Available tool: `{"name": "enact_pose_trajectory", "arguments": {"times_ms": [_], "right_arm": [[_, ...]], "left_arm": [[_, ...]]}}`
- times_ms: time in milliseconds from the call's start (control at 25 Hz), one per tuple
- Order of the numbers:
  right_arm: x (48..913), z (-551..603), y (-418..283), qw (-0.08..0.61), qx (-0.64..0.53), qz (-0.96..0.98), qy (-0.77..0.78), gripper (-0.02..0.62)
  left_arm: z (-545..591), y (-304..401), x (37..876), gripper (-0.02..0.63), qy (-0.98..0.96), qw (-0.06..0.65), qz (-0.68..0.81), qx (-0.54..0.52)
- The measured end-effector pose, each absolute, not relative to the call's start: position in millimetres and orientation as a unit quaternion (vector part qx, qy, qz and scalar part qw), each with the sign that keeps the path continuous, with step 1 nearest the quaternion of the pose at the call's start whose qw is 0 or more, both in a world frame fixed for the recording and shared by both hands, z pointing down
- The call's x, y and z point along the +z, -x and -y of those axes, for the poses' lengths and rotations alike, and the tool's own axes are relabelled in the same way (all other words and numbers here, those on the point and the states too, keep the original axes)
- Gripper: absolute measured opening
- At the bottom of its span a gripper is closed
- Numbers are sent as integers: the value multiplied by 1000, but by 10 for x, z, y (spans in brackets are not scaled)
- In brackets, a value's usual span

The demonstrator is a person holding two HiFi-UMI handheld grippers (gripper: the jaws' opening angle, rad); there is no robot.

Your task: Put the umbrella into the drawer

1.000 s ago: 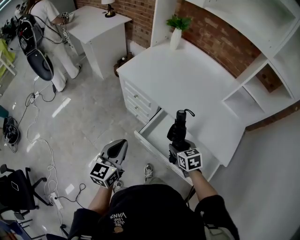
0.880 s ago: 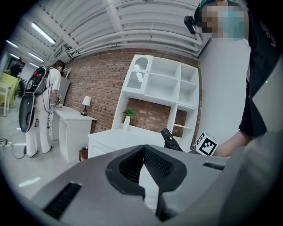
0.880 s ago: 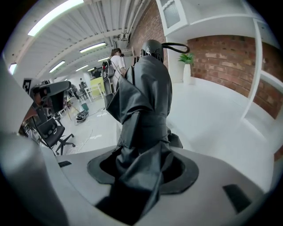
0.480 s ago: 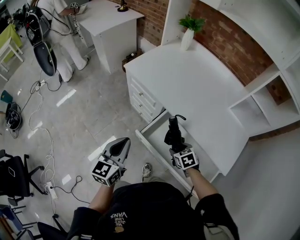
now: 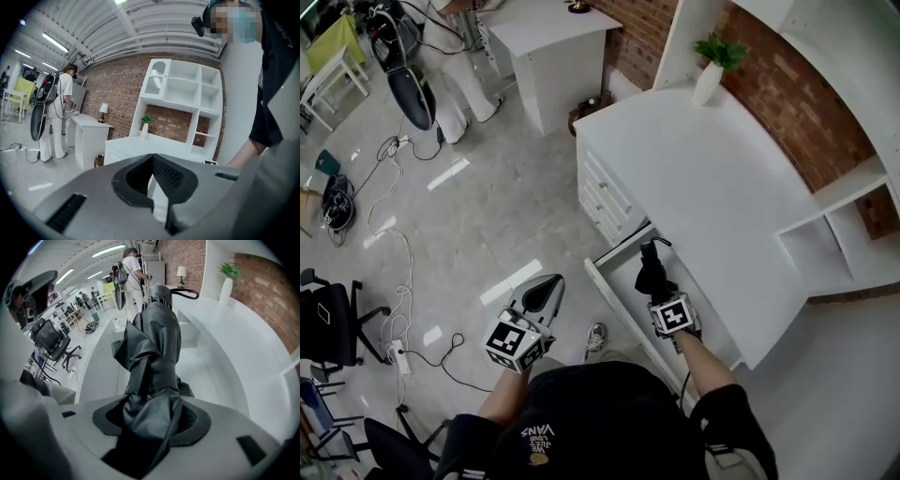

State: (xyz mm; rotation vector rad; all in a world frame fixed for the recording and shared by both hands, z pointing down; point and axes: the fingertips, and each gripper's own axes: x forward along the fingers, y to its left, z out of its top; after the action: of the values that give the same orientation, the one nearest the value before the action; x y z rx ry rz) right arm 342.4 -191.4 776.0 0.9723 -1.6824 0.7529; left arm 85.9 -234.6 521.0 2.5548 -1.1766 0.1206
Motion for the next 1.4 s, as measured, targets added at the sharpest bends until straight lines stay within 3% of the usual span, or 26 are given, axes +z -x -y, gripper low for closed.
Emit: {"name": "enact_pose_trajectory", "arguments": {"times_ms": [720,1400], "right_arm": [[8191,2037,-3626,617,298,640,-348,238],[8353,2122,-3659,631,289,631,-347,249]], "left_arm": [[2403,-908,5332,8,-891,179,414,54],[2425,-998,5425,8,-894,187,401,70]]}}
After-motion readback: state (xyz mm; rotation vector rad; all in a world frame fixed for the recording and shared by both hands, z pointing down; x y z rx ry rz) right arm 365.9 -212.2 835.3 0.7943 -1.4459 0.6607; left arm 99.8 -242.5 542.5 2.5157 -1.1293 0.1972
